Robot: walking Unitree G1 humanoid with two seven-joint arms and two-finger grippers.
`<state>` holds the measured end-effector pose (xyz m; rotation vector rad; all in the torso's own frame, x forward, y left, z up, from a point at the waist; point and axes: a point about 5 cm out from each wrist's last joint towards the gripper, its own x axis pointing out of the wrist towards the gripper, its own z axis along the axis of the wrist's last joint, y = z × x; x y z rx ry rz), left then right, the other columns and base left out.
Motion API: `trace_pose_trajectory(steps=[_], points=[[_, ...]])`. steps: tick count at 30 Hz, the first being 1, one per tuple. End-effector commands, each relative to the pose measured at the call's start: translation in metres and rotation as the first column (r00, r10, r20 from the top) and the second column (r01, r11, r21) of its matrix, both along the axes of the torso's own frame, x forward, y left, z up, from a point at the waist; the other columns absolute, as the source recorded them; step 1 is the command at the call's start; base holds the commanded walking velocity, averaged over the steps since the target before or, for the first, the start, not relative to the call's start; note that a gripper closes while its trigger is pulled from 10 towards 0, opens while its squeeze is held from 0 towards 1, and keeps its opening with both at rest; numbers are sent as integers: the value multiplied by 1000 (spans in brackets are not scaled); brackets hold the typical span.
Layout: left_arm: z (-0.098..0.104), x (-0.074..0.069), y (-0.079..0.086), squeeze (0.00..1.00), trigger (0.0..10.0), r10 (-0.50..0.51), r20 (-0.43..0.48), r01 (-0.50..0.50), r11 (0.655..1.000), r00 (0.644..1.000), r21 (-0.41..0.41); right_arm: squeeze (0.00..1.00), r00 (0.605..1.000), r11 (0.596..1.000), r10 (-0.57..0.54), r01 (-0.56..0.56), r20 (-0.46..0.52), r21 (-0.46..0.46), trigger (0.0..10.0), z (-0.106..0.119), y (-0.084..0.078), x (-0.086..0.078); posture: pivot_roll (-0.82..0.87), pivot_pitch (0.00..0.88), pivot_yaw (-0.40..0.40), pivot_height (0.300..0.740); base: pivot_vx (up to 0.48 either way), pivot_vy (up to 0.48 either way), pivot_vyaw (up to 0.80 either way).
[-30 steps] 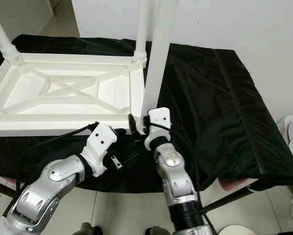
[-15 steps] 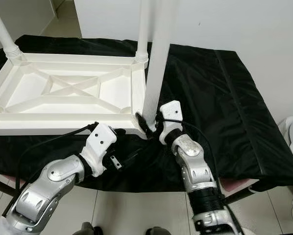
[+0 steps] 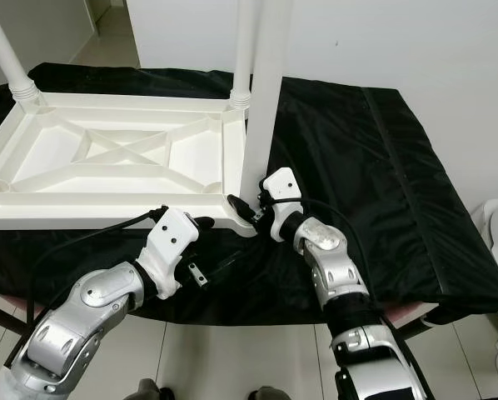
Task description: Building children table
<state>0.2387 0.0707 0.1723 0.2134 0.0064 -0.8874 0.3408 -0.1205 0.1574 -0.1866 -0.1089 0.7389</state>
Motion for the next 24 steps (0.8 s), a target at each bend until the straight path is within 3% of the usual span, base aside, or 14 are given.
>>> trace_pose_trajectory(steps=[1, 2, 3, 4, 12, 15, 16, 18, 24], points=[[1, -2, 3, 0, 10000, 13, -2, -13, 1000, 1000, 2, 0, 997, 999, -8, 5, -72, -49, 0, -17, -3, -1, -83, 109, -13, 740, 0, 0, 0], [1, -2, 3, 0, 10000, 13, -2, -13, 1000, 1000, 2, 0, 997, 999, -8, 5, -72, -49, 0, -17, -3, -1, -83, 109, -13, 740, 0, 0, 0], [1, -2, 3, 0, 10000, 15, -2, -15, 1000, 1000, 2, 0, 997, 999, -9, 6, -79, -45, 1373, -18, -3, -2, -80, 115, -14, 740, 0, 0, 0], [1, -2, 3, 0, 10000, 17, -2, -17, 1000, 1000, 2, 0, 995, 1000, -19, 17, -94, -24, 10000, -18, -3, -3, -80, 116, -11, 740, 0, 0, 0], [1, -1, 5, 0, 10000, 22, -2, -22, 1000, 1000, 8, 0, 988, 990, -124, 130, -95, 61, 10000, -10, 7, -3, -83, 125, -3, 740, 0, 0, 0], [0, -2, 4, 0, 10000, 12, -1, -12, 1000, 1000, 15, 0, 946, 939, -301, 316, -119, 134, 10000, -5, 12, -6, -85, 119, -2, 740, 0, 0, 0], [0, -2, 4, 0, 10000, 12, -1, -12, 1000, 1000, 15, 0, 946, 939, -301, 316, -119, 134, 10000, -5, 12, -6, -85, 119, -2, 740, 0, 0, 0], [0, -2, 3, 0, 10000, 6, -2, -6, 1000, 1000, 16, 0, 894, 883, -428, 444, -130, 150, 10000, -6, 11, -8, -88, 117, -3, 740, 0, 0, 0], [3, 4, 0, 0, 10000, 3, 21, -3, 1000, 1000, 13, 0, 797, 772, -587, 604, -143, 196, 10000, -11, 20, -24, -106, 100, -1, 740, 0, 0, 0]])
